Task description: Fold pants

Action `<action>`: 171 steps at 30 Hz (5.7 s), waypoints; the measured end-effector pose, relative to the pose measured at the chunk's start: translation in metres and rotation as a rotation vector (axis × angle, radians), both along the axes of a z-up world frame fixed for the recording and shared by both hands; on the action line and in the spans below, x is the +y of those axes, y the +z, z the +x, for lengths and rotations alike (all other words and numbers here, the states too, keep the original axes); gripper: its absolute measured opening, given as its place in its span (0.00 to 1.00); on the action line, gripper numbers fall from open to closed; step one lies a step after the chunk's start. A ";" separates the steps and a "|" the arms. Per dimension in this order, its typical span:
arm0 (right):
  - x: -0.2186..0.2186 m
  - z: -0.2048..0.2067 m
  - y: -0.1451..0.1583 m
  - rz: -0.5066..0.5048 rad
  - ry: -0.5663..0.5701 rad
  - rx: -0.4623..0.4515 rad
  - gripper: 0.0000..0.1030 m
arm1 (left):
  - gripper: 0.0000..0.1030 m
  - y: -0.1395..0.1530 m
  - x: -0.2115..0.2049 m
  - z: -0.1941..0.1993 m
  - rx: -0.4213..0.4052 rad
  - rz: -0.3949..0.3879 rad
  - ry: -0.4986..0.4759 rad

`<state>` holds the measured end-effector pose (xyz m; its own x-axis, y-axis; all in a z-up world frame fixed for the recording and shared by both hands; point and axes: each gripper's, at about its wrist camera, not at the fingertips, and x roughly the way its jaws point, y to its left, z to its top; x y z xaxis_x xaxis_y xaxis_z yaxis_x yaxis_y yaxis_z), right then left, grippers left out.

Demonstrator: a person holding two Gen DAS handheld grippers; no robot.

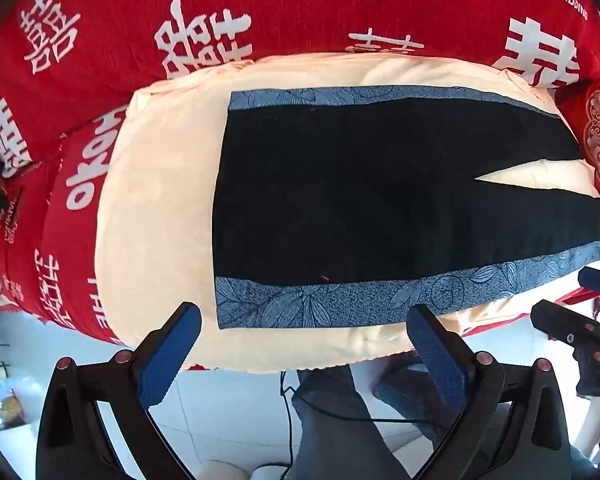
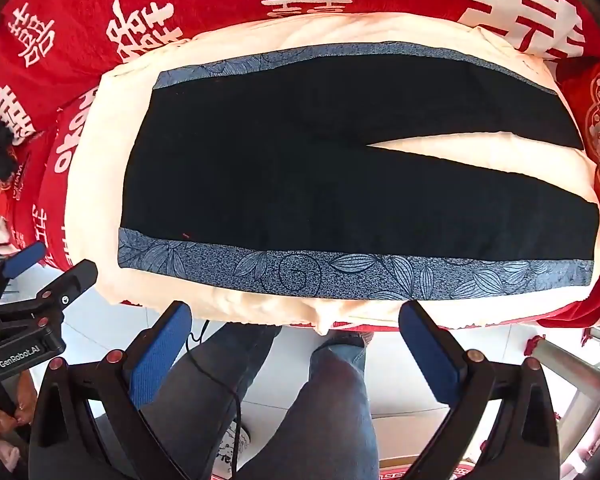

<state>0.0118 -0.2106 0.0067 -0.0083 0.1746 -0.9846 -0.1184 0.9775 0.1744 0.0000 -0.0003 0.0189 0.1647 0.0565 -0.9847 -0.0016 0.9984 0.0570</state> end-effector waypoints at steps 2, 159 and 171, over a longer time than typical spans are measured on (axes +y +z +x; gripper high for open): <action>-0.004 -0.001 -0.002 0.005 0.001 -0.003 1.00 | 1.00 0.000 -0.001 0.002 0.018 -0.032 0.001; -0.087 -0.057 -0.215 0.794 -0.531 0.159 0.51 | 0.65 -0.175 0.077 -0.003 0.030 -0.661 0.388; -0.116 -0.052 -0.195 0.887 -0.743 0.066 0.07 | 0.36 -0.157 0.081 0.001 0.035 -0.585 0.372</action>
<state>-0.0397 -0.3269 -0.1883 0.3392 0.7871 -0.5152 0.4685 0.3336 0.8181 0.0010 0.0807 -0.1382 0.2047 -0.4390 -0.8748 -0.3580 0.7983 -0.4844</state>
